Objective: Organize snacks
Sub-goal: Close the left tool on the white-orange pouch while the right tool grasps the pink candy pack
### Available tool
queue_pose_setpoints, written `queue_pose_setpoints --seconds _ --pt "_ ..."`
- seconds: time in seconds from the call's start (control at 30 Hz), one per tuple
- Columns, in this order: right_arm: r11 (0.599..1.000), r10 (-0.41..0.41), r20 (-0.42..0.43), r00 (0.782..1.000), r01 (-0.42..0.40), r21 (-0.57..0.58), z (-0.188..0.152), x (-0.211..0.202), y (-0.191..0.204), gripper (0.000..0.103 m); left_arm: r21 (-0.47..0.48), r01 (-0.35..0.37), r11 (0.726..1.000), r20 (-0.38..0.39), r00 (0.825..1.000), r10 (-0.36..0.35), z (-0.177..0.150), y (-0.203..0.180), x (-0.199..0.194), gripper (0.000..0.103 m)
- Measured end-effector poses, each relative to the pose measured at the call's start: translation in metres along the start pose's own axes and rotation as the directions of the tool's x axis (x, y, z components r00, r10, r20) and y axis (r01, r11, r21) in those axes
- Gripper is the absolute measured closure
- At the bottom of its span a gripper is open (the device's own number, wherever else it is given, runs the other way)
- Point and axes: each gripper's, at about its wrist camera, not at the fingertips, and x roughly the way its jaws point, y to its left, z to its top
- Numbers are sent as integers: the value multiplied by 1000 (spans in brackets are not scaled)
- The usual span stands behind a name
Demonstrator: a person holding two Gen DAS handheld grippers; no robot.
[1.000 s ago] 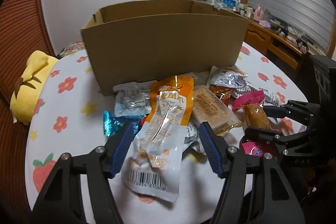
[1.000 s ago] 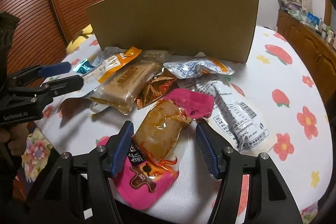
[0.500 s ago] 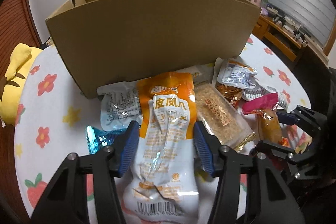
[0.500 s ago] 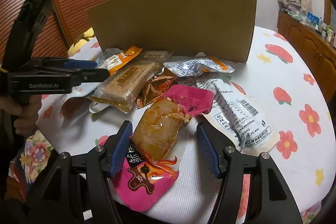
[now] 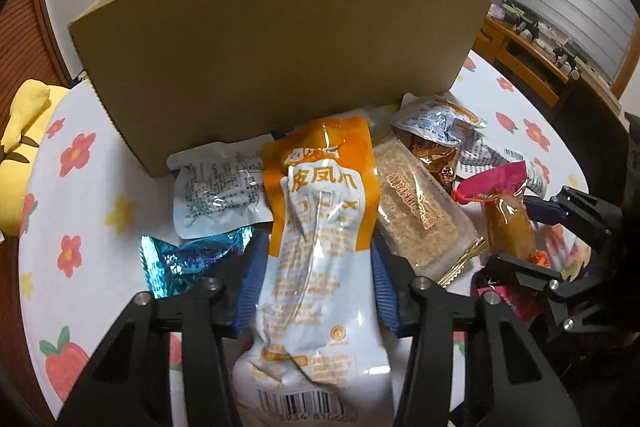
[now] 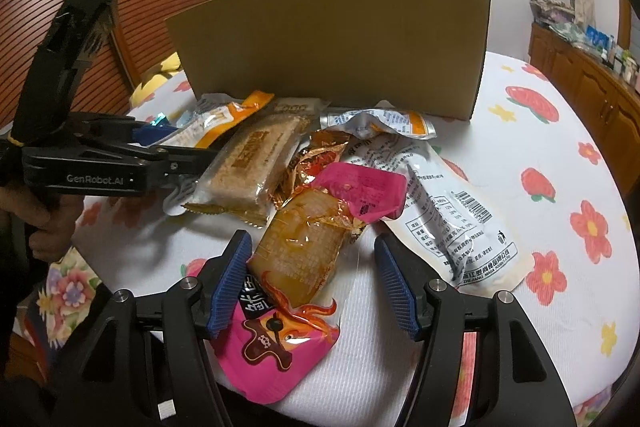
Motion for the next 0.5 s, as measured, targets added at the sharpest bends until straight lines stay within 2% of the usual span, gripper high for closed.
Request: queue_pose_setpoints --seconds 0.13,0.33,0.5 --pt "1000 7 -3 1000 -7 3 2 1 -2 38 -18 -2 1000 31 1000 2 -2 4 -10 57" --pt "999 47 -8 999 -47 4 3 0 -2 54 -29 -8 1000 82 997 10 -4 2 -24 57" --pt "999 54 -7 999 -54 4 4 1 -1 57 -24 -14 1000 114 993 17 -2 -4 -33 56"
